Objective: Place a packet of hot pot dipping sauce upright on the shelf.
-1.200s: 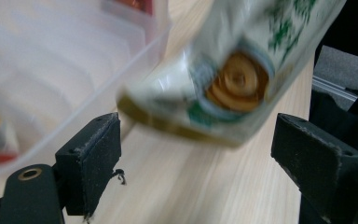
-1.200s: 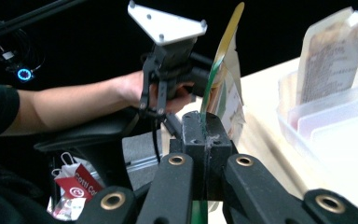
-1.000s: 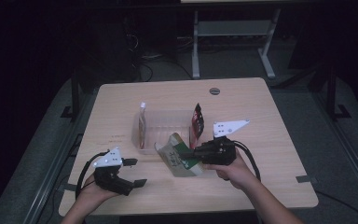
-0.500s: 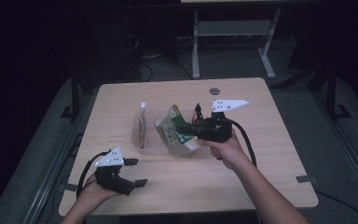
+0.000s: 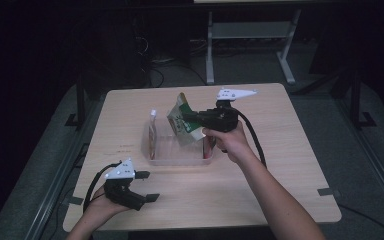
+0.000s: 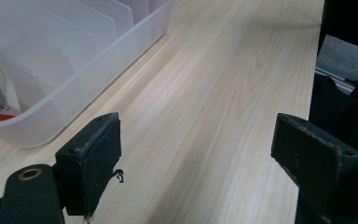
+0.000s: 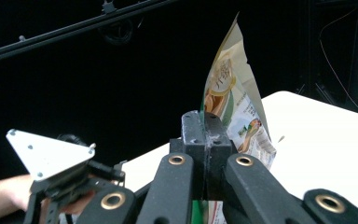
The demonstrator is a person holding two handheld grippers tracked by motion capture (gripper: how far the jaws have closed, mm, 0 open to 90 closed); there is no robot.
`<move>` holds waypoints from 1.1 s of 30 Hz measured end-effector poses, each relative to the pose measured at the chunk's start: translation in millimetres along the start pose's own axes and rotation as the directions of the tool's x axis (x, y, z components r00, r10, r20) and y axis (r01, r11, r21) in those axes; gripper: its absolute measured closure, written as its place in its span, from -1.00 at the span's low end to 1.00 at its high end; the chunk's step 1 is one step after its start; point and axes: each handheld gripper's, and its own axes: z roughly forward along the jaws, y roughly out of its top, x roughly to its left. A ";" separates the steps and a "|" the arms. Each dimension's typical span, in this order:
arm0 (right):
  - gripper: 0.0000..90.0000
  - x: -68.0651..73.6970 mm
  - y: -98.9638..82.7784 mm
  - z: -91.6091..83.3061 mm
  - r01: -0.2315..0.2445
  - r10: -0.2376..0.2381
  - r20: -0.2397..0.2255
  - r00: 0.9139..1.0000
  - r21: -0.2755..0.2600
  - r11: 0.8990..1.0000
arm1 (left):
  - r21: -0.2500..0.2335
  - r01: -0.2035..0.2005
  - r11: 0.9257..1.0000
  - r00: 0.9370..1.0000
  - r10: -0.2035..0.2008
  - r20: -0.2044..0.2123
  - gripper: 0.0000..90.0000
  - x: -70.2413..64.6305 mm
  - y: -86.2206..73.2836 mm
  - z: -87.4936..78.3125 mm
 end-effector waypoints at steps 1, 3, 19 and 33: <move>1.00 -1.0 0.6 2.2 0.001 -0.001 0.005 1.000 0.001 1.000 | -0.001 0.001 1.000 1.000 -0.001 0.001 -0.66 0.1 -0.1 0.0; 1.00 -2.8 1.1 6.4 -0.006 0.006 0.007 1.000 -0.001 1.000 | -0.002 0.002 1.000 1.000 -0.002 0.002 -0.66 0.2 -0.3 -0.1; 1.00 -6.1 -17.8 23.8 -0.021 0.018 0.039 0.999 0.060 0.998 | 0.018 -0.006 1.000 1.000 0.006 0.015 -0.66 -0.1 -1.5 3.8; 0.94 -8.9 -31.1 35.7 -0.013 0.000 0.083 0.997 0.162 0.987 | 0.032 -0.005 0.999 1.000 0.005 0.023 -0.66 0.1 -2.6 6.7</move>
